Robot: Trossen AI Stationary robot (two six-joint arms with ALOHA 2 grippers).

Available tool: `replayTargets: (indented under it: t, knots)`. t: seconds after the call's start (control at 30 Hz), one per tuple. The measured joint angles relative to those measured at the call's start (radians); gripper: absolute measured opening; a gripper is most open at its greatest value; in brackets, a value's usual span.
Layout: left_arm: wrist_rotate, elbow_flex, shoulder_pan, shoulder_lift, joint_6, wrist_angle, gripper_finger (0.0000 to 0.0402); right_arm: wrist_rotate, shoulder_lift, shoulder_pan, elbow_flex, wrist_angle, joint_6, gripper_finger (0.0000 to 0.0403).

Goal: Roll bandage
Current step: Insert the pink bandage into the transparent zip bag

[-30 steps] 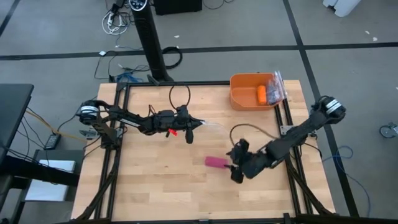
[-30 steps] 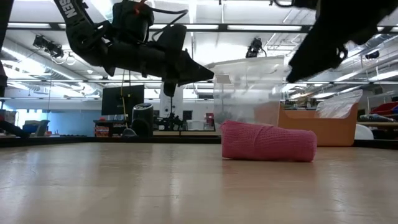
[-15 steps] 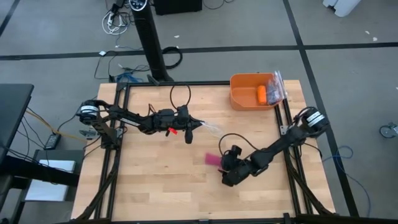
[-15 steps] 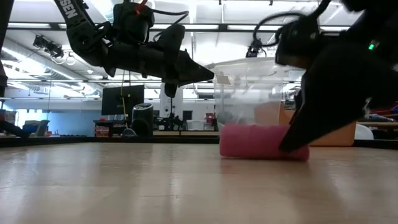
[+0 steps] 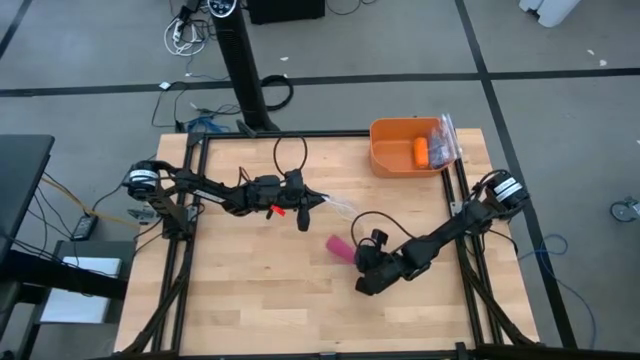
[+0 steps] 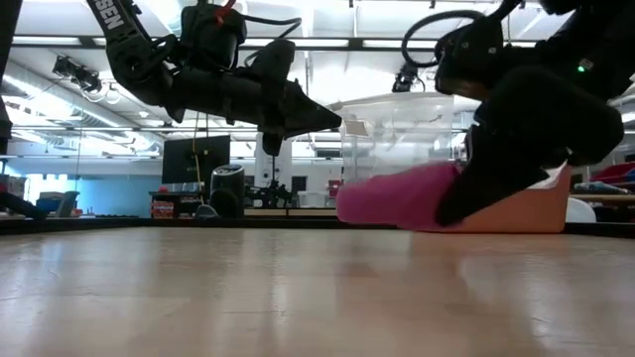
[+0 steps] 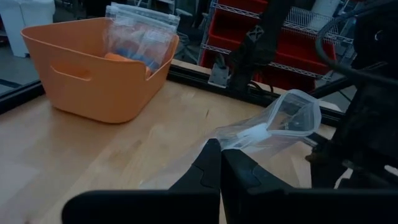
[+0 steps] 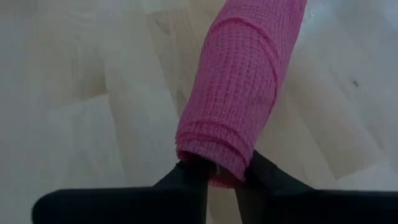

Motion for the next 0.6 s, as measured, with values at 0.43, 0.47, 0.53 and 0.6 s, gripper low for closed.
replayTargets:
  t: [0.43,0.47,0.53,0.6]
  knots:
    - [-0.124,0.000,-0.001,0.000,0.052,-0.133,0.0000,-0.065,-0.265,0.014,0.140,-0.220,0.093,0.0051]
    - [-0.129,0.000,-0.001,0.000,0.052,-0.135,0.0000,-0.063,-0.281,0.011,0.173,-0.283,0.099,0.0051]
    - [-0.129,0.000,-0.002,0.000,0.052,-0.135,0.0000,-0.053,-0.304,0.000,0.248,-0.418,0.102,0.0051]
    - [-0.129,0.000,-0.003,0.000,0.052,-0.136,0.0000,-0.053,-0.310,-0.022,0.327,-0.565,0.102,0.0051]
